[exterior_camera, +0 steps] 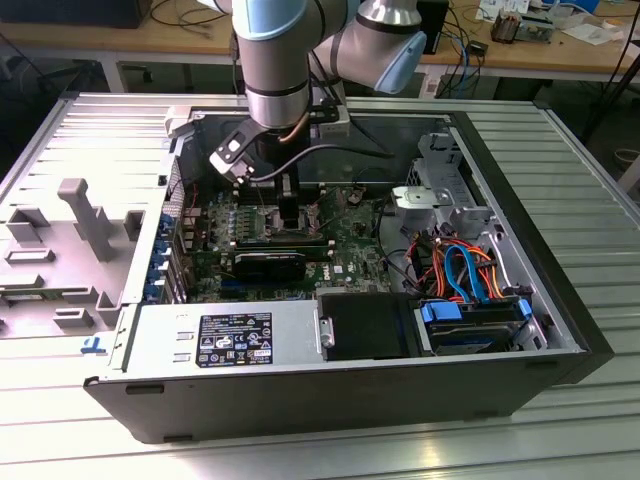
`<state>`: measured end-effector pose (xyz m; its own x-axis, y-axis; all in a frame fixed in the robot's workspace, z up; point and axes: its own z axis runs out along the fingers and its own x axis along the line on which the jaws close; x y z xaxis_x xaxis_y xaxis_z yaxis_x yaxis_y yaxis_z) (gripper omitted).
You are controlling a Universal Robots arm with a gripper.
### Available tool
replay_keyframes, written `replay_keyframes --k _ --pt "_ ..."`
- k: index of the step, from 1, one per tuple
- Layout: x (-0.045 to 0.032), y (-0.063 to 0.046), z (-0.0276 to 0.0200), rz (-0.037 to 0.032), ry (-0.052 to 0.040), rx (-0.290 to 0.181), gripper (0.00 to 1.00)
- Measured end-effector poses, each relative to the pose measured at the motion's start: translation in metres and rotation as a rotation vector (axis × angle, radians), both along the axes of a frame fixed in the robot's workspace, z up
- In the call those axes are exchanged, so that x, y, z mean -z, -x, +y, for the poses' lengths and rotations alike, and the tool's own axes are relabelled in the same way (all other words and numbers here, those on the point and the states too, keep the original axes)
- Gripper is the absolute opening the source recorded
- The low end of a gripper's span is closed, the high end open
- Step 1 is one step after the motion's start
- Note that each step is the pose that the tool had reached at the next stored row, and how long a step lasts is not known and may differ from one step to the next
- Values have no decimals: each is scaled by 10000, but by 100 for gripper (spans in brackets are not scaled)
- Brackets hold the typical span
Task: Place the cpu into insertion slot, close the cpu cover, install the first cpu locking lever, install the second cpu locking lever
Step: 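Place the cpu into insertion slot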
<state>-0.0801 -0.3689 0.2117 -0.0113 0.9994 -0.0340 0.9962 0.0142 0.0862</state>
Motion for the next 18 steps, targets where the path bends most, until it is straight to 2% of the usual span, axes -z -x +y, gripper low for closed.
replay_keyframes --k 3,4,7,8,9,10,11,13,15,17,18 --pt "0 -19 1 88 -1 1 42" --pt "0 -29 1 134 1 1 42" --pt "0 -52 0 281 21 0 24" --pt "0 -71 0 453 60 2 18" --pt "0 -99 0 902 135 3 11" --pt "-1 -117 0 1085 166 1 11" --pt "-4 -128 -1 1123 185 3 11" --pt "-67 -140 -6 1161 184 2 11" --pt "-7 -148 -18 1275 189 -76 11" --pt "20 -149 -19 1292 196 -182 11" --pt "59 -149 -20 1314 210 -231 11"
